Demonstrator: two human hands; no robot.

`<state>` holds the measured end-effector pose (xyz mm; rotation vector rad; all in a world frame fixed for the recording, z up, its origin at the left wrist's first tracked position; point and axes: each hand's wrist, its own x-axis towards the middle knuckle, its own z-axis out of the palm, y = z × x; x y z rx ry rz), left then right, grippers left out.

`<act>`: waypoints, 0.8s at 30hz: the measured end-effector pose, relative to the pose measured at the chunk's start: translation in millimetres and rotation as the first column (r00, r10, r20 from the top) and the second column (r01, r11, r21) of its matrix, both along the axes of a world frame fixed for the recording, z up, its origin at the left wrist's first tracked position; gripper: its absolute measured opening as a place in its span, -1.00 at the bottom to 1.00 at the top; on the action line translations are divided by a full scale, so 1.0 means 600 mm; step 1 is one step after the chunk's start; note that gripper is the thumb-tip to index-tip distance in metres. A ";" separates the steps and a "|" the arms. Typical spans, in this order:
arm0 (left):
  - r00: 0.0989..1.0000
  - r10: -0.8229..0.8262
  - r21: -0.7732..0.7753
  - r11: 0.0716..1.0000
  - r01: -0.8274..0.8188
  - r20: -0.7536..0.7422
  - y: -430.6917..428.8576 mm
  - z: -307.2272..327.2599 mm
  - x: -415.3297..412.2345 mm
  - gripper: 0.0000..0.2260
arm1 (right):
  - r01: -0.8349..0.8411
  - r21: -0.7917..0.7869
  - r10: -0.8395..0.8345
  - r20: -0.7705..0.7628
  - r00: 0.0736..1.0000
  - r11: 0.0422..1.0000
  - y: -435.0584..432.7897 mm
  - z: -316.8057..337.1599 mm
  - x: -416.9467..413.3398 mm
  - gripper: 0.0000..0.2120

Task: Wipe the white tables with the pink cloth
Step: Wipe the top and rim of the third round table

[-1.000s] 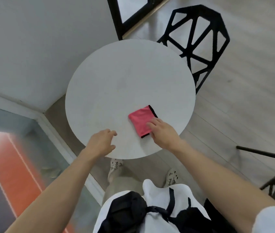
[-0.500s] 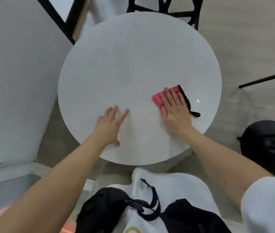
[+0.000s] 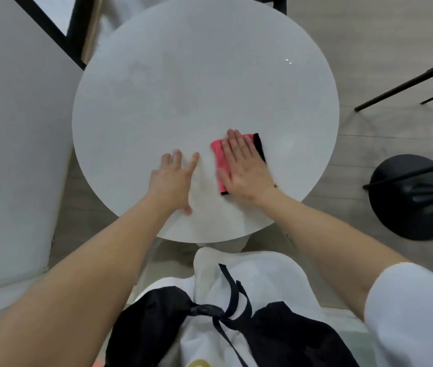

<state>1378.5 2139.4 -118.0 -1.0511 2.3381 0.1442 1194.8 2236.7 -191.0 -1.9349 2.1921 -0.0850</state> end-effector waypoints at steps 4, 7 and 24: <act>1.000 0.008 0.011 1.000 -0.008 -0.003 0.001 0.002 -0.003 0.46 | 0.014 -0.013 -0.013 0.070 0.997 1.000 0.009 0.000 0.076 -0.17; 0.999 0.040 0.015 0.999 -0.040 0.020 0.003 0.010 -0.011 0.46 | -0.115 -0.047 0.118 0.060 0.991 0.992 0.026 0.003 0.029 -0.18; 0.981 0.185 0.065 0.980 -0.188 0.053 0.024 0.014 -0.034 0.46 | -0.070 -0.002 0.070 0.069 0.995 0.998 0.046 0.017 -0.029 -0.24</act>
